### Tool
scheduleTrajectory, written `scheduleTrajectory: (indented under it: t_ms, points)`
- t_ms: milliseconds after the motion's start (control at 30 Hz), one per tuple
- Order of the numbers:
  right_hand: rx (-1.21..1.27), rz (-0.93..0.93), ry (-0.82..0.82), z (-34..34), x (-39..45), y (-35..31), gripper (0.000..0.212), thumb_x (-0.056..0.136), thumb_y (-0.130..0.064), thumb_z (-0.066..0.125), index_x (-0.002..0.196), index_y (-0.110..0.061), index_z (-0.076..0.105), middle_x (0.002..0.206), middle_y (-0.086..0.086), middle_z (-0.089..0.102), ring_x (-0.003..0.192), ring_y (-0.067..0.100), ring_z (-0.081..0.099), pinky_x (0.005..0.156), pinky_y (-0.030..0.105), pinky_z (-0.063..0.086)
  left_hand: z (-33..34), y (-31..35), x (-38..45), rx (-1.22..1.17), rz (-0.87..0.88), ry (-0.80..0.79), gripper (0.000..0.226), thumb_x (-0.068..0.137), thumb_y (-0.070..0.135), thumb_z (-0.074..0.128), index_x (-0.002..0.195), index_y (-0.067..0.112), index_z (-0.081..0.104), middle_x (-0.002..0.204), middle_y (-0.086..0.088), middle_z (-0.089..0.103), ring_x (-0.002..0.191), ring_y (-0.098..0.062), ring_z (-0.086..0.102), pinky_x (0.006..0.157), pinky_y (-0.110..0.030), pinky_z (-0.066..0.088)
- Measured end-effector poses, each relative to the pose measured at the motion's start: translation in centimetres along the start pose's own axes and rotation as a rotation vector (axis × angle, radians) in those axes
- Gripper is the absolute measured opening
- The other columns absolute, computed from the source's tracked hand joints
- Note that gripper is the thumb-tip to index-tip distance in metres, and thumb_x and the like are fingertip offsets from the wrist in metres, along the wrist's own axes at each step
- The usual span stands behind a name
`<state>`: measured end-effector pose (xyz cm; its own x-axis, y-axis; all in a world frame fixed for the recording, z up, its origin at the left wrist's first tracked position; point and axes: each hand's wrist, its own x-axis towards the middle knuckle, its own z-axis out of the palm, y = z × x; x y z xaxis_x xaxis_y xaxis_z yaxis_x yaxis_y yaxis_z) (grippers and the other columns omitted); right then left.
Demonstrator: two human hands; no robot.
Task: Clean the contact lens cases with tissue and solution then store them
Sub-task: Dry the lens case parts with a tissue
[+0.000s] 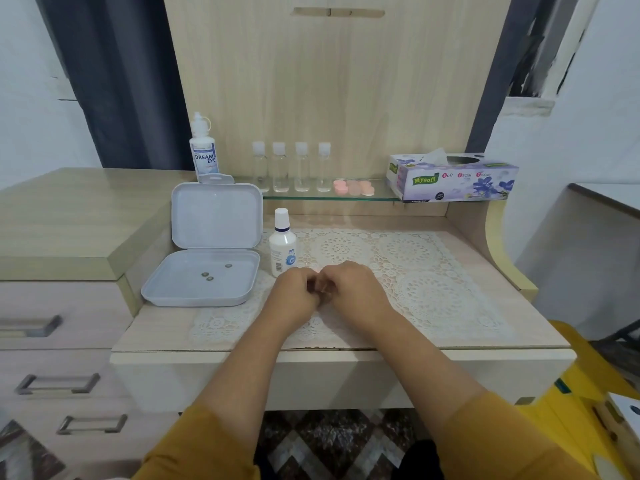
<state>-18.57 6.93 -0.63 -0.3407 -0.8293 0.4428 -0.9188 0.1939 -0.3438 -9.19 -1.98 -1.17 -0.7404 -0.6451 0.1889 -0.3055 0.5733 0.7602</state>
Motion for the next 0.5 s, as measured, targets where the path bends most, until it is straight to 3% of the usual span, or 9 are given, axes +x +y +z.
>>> scheduleTrajectory:
  t_ms: [133, 267, 367, 500]
  points:
    - [0.493, 0.261, 0.006, -0.4, -0.9, 0.5, 0.024, 0.083, 0.003, 0.051, 0.082, -0.017, 0.065, 0.079, -0.003, 0.066, 0.077, 0.010, 0.061, 0.072, 0.028, 0.051, 0.1, 0.0, -0.1, -0.054, -0.007, -0.001, 0.024, 0.079, 0.010, 0.070, 0.065, 0.026, 0.058, 0.060, 0.008, 0.051, 0.057, -0.005, 0.045, 0.054, -0.015, 0.033]
    - [0.744, 0.351, 0.214, -0.9, -1.2, 0.3, 0.033, 0.090, 0.004, 0.051, 0.089, -0.027, 0.058, 0.091, -0.009, 0.061, 0.077, -0.008, 0.054, 0.068, 0.008, 0.043, 0.1, 0.1, -0.1, -0.063, -0.009, 0.013, 0.008, 0.077, 0.011, 0.071, 0.078, 0.017, 0.066, 0.065, 0.006, 0.055, 0.059, -0.007, 0.049, 0.056, -0.018, 0.038]
    - [0.666, 0.430, 0.356, -1.7, -1.5, 1.2, 0.030, 0.092, 0.001, 0.051, 0.095, -0.028, 0.056, 0.094, -0.009, 0.058, 0.088, 0.003, 0.056, 0.071, 0.010, 0.042, 0.2, 0.0, -0.1, -0.089, -0.034, 0.029, 0.010, 0.076, 0.011, 0.070, 0.080, 0.018, 0.065, 0.070, 0.005, 0.057, 0.063, -0.008, 0.052, 0.060, -0.020, 0.043]
    - [0.201, 0.324, 0.167, -2.2, -1.8, 1.8, 0.026, 0.089, -0.008, 0.052, 0.106, -0.027, 0.052, 0.093, -0.007, 0.058, 0.093, 0.012, 0.050, 0.078, 0.027, 0.042, 0.3, 0.0, -0.1, -0.070, -0.036, 0.041, 0.010, 0.076, 0.012, 0.070, 0.078, 0.019, 0.064, 0.068, 0.005, 0.056, 0.064, -0.010, 0.052, 0.064, -0.026, 0.046]
